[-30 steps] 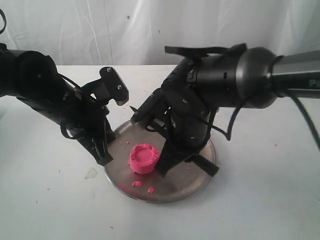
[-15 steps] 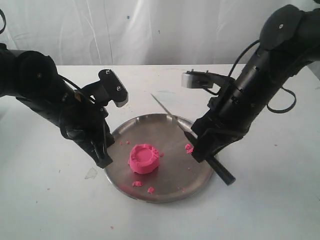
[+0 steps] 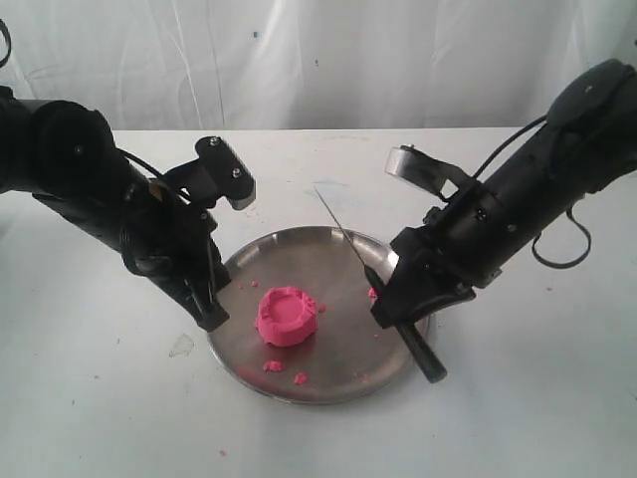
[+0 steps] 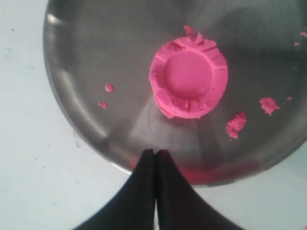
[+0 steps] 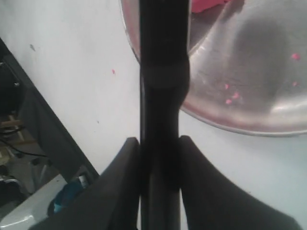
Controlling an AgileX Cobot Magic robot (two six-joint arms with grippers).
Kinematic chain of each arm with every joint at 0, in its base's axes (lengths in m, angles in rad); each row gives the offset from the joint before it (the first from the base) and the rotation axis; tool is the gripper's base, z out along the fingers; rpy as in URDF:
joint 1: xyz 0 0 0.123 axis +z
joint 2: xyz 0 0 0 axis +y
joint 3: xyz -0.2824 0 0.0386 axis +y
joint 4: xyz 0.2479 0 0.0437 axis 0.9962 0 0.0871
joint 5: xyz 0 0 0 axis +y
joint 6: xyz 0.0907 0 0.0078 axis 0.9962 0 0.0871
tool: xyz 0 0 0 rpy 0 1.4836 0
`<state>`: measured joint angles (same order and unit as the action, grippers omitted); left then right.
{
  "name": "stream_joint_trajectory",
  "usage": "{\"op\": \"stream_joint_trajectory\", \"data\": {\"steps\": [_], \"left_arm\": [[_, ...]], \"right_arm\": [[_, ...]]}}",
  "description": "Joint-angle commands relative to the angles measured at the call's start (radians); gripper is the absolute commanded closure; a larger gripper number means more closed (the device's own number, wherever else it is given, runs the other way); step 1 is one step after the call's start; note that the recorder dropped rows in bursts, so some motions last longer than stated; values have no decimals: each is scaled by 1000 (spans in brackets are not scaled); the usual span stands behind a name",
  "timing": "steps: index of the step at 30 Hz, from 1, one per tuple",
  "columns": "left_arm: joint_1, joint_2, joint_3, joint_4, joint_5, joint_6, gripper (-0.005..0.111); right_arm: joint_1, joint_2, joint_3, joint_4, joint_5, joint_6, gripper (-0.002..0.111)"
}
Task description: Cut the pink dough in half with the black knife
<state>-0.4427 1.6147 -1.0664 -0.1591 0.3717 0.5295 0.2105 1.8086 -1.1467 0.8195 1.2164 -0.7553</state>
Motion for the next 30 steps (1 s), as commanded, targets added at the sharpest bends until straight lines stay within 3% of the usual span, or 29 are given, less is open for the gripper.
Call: {"op": "stream_joint_trajectory", "data": {"steps": [1, 8, 14, 20, 30], "left_arm": [[1, -22, 5, -14, -63, -107, 107], [1, -37, 5, -19, -91, -174, 107], [1, -37, 5, -36, -94, -174, 107], [1, -37, 5, -49, -101, -174, 107], [1, -37, 5, -58, -97, -174, 107]], "right_arm": [[-8, 39, 40, 100, 5, -55, 108], [-8, 71, 43, 98, 5, -76, 108], [5, 71, 43, -107, -136, -31, 108], [110, 63, 41, -375, -210, 120, 108], [244, 56, 41, -552, -302, 212, 108]]}}
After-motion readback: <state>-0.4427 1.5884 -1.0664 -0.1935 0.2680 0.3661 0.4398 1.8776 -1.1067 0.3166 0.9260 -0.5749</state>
